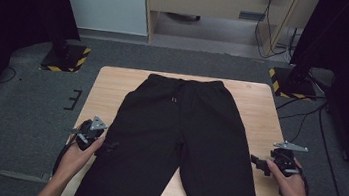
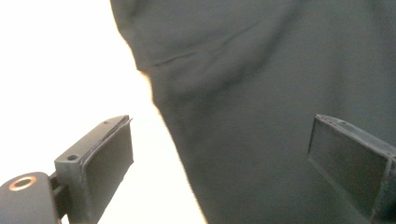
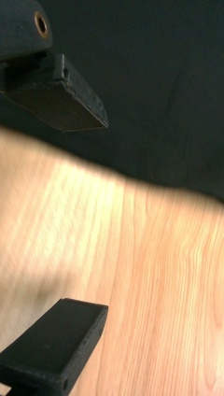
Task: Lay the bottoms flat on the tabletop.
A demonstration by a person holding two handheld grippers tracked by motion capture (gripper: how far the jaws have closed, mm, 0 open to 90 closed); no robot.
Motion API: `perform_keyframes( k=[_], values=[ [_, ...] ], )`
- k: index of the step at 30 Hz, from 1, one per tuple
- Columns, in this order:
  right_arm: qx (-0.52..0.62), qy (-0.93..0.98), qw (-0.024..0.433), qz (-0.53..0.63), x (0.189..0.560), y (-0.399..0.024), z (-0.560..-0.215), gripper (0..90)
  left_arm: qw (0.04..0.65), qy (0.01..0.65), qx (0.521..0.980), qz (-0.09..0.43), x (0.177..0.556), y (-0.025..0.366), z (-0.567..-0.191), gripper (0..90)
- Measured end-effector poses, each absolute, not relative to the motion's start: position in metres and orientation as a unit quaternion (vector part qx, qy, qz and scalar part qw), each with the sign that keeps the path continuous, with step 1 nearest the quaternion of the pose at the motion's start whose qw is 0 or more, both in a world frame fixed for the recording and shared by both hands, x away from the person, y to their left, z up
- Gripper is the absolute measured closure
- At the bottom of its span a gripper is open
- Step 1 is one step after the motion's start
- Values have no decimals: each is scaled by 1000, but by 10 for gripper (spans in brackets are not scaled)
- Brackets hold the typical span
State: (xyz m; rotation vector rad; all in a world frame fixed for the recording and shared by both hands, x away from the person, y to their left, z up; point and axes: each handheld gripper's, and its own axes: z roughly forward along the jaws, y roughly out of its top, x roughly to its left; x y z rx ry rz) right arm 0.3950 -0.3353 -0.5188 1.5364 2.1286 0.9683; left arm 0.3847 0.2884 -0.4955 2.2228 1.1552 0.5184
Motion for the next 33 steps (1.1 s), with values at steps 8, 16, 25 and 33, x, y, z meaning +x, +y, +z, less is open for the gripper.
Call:
perform_keyframes(
  k=[8,16,25,33],
  values=[
    [556,746,168,327,418,-341,-519,91,281,453,823,197,406,304,-492,60],
    [567,732,182,332,444,-338,-516,94,281,499,795,203,433,325,-501,61],
    [584,715,198,330,465,-340,-524,99,264,525,780,213,449,335,-519,61],
    [592,709,211,319,466,-348,-534,94,267,528,776,220,452,337,-528,44]
  ],
)
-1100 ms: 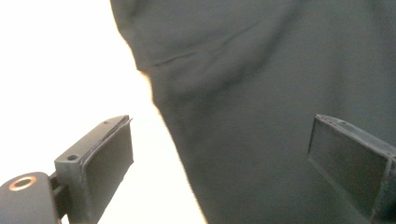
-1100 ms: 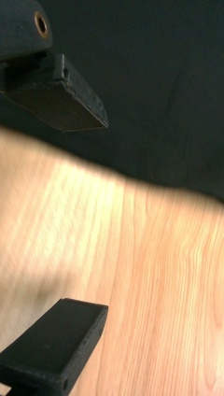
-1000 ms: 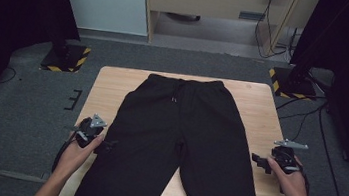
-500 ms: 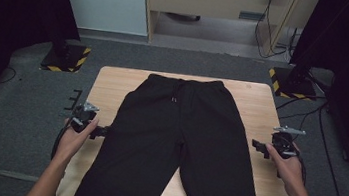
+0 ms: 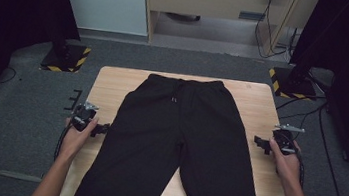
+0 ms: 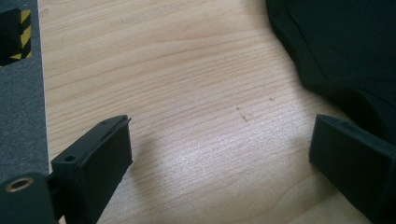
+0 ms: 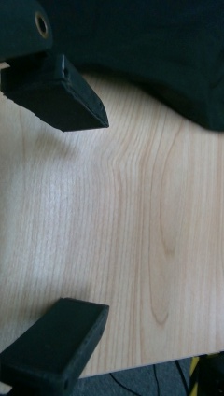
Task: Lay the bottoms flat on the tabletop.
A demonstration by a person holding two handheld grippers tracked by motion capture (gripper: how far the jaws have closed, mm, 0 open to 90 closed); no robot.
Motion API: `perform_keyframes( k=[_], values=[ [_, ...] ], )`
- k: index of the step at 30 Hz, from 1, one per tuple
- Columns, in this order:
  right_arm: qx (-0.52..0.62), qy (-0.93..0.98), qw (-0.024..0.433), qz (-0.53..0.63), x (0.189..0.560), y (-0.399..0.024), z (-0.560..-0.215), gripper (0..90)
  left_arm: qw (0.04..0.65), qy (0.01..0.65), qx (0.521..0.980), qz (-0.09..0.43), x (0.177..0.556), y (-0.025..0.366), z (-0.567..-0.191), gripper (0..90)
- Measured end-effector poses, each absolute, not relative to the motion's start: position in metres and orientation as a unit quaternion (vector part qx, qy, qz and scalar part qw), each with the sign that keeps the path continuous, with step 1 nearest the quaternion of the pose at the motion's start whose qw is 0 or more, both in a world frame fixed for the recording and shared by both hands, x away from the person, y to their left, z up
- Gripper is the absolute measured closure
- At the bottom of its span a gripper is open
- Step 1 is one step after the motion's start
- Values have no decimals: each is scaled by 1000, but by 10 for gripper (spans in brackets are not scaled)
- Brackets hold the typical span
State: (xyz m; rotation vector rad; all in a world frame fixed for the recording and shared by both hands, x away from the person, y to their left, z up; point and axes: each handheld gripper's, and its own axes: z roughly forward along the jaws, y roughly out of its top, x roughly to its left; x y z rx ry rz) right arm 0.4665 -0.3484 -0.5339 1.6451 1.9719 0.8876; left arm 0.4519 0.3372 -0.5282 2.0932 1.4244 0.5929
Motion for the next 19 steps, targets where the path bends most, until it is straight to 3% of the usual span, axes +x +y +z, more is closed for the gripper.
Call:
perform_keyframes(
  k=[6,19],
  values=[
    [578,716,248,304,462,-345,-539,87,301,535,759,216,447,340,-535,30],
    [581,714,246,305,438,-338,-539,84,308,531,758,221,422,335,-537,18]
  ],
)
